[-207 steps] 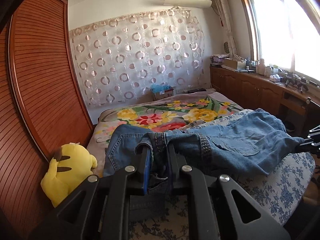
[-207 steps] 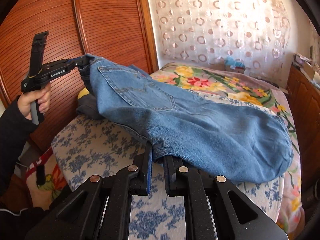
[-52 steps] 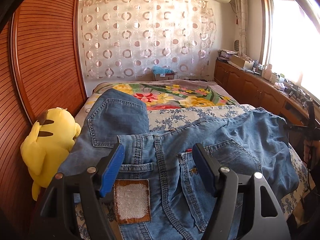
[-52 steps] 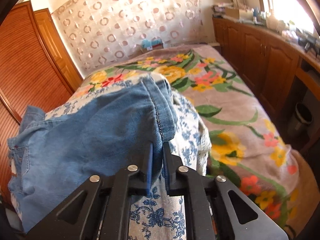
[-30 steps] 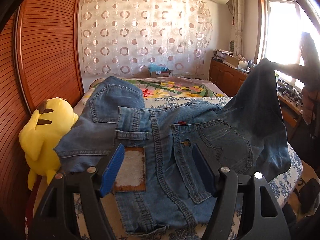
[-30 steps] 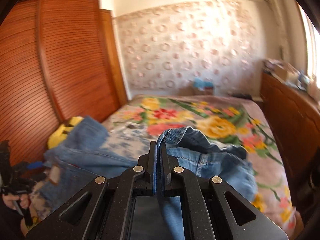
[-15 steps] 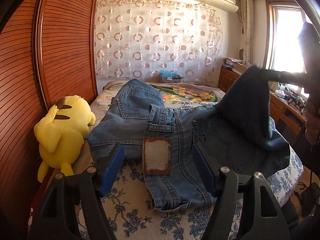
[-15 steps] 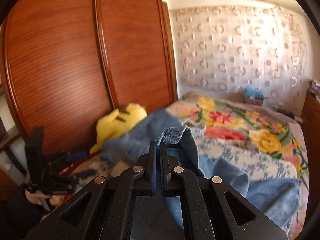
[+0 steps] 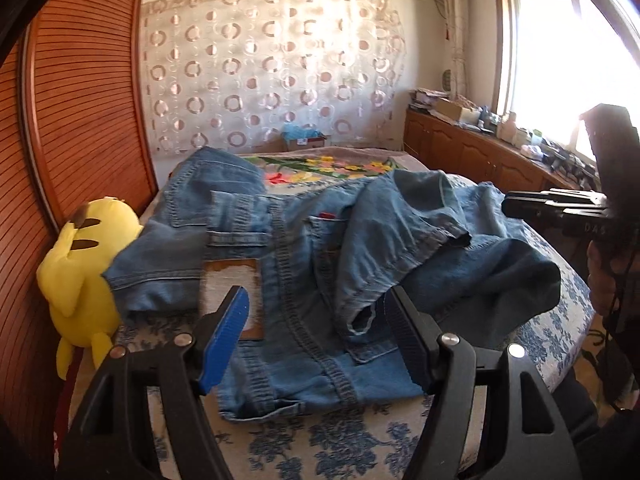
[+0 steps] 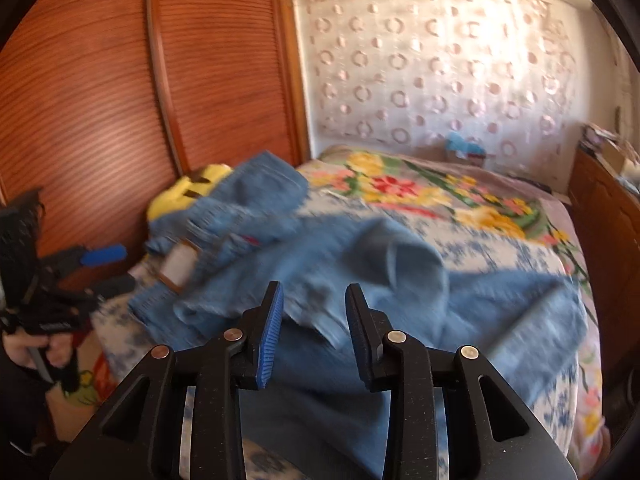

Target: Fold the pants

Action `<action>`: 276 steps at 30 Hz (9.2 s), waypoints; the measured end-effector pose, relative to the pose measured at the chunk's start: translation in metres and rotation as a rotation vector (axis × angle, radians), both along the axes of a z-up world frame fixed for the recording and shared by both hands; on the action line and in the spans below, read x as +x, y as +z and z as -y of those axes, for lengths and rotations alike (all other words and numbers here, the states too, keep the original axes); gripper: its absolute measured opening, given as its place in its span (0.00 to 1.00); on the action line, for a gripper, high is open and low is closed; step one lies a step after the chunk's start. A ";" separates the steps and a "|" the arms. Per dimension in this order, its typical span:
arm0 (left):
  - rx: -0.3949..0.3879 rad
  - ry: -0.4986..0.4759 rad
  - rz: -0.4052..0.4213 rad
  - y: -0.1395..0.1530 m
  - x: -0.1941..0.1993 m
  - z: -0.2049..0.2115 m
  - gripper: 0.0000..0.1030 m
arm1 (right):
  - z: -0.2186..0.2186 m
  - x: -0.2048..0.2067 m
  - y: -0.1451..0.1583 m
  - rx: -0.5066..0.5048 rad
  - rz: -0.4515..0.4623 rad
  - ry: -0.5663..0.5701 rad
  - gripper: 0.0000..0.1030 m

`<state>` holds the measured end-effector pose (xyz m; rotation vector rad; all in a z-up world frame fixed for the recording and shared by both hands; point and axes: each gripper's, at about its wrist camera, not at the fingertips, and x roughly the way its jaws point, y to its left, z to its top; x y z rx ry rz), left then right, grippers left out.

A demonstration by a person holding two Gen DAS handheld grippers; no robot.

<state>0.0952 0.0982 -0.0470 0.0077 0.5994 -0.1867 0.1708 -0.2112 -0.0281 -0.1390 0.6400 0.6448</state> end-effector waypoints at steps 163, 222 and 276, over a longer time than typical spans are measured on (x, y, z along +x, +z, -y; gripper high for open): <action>0.172 0.114 -0.070 0.031 0.105 -0.037 0.18 | 0.033 -0.006 -0.078 -0.024 -0.009 -0.147 0.68; -0.048 -0.028 0.061 0.034 -0.028 -0.028 0.03 | 0.028 -0.034 -0.068 0.005 -0.101 0.019 0.19; 0.037 0.027 -0.087 -0.013 0.060 -0.033 0.64 | -0.023 -0.016 -0.091 -0.074 -0.081 -0.032 0.54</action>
